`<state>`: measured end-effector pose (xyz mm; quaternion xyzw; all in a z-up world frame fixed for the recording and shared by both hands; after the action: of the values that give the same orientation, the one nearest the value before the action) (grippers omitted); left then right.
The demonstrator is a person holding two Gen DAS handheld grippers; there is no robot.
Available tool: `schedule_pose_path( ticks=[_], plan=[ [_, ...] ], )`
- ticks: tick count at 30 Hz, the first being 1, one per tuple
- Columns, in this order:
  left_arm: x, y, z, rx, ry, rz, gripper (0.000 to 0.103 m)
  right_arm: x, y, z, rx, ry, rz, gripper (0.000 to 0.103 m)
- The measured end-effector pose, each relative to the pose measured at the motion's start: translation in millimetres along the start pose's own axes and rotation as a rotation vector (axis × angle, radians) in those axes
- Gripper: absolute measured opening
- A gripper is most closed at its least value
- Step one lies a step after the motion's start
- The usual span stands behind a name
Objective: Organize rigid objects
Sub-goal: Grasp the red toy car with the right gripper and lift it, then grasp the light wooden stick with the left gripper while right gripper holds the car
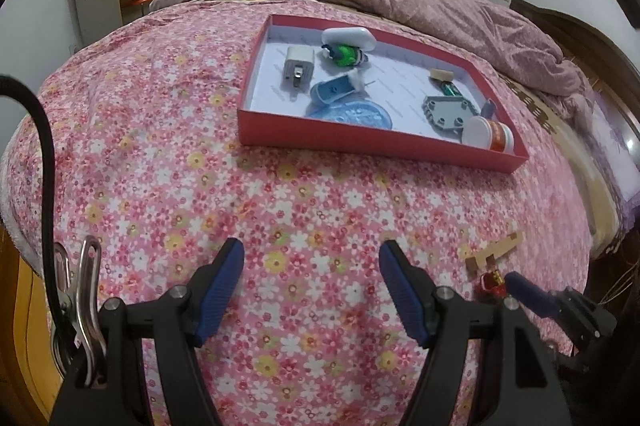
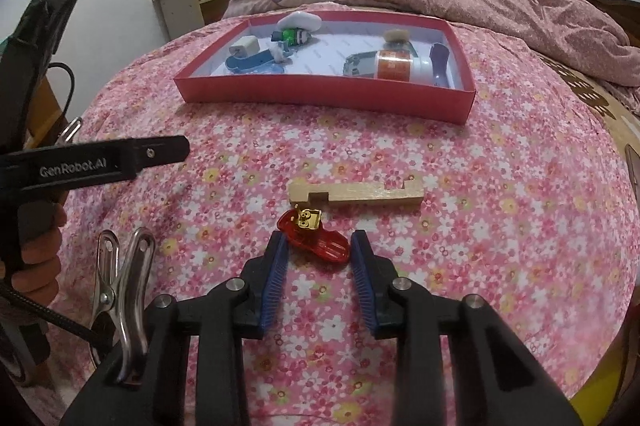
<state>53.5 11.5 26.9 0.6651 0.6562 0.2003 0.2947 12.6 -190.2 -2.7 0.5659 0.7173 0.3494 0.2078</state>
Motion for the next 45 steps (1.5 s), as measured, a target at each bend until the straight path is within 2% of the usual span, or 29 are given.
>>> schedule_pose_path(
  ticks=[6,15,22,24,29,34,42,45],
  plan=[
    [-11.3,-1.3,-0.5,0.010,-0.025,0.005,0.074,-14.1,4.6,-22.7,-0.061,-0.040,0.003,0.033],
    [-56.4,1.2,8.6,0.079,-0.125,-0.039,0.074,-71.0,6.3,-39.5,-0.102,-0.122,0.134,0.033],
    [-98.7,3.8,25.9,0.142,-0.124,-0.074,0.074,-99.2,4.0,-43.9,-0.118,-0.143,0.171,0.033],
    [-109.3,2.7,30.5,0.150,-0.112,-0.073,0.074,-105.3,3.2,-46.0,-0.127,-0.145,0.182,0.033],
    [-129.2,0.7,38.1,0.119,-0.063,-0.052,0.090,-118.6,-0.4,-49.7,-0.154,-0.139,0.214,0.033],
    [-143.3,-2.0,45.7,0.072,0.015,-0.033,0.097,-127.6,-6.4,-49.2,-0.162,-0.126,0.246,0.034],
    [-156.8,-4.2,54.4,0.034,0.095,-0.033,0.100,-135.8,-11.2,-49.5,-0.176,-0.110,0.278,0.034],
    [-159.1,-8.6,54.4,0.031,0.124,0.008,0.099,-136.5,-12.5,-48.1,-0.175,-0.102,0.282,0.034]
  ],
)
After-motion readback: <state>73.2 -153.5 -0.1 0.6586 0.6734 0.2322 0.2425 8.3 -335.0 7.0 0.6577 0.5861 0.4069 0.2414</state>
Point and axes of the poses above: each gripper's, at about its wrist camera, not at the fingertips, and z roughly the way its jaws point, x to its left, y to its top, the point moved 2 cm from there along z, roughly the way its jaws point, and after that the axes turned 3 degrees about -x, right-handed, at the moved point
